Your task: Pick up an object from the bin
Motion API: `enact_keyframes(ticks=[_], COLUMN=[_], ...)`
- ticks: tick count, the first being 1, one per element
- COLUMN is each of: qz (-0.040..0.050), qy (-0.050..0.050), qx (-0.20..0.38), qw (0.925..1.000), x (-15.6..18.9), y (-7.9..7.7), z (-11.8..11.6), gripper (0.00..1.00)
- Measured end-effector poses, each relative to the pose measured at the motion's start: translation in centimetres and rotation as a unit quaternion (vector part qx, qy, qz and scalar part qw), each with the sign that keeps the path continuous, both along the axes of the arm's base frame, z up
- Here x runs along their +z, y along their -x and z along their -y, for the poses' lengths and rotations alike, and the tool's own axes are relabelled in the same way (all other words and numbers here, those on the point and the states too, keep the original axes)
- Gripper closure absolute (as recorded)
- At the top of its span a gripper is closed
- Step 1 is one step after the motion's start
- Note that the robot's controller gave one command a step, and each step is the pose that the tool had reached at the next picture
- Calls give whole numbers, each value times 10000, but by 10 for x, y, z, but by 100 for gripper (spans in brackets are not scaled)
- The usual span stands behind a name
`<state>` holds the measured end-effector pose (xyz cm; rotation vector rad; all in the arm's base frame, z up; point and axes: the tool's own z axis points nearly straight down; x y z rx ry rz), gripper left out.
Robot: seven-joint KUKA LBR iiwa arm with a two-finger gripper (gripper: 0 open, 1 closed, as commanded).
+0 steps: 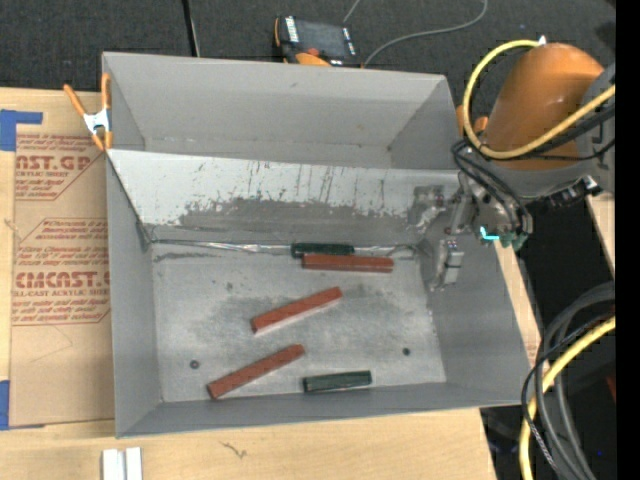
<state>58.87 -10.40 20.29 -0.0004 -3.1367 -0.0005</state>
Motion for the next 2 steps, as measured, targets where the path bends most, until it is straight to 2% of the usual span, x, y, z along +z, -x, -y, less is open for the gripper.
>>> enact_keyframes(ticks=[1, 2], qz=[51, 35], qy=[-10, -22], qx=[-133, 204], qw=[9999, 9998], x=[-136, -102], y=[-4, 25], z=[-83, -164], gripper=[0, 0])
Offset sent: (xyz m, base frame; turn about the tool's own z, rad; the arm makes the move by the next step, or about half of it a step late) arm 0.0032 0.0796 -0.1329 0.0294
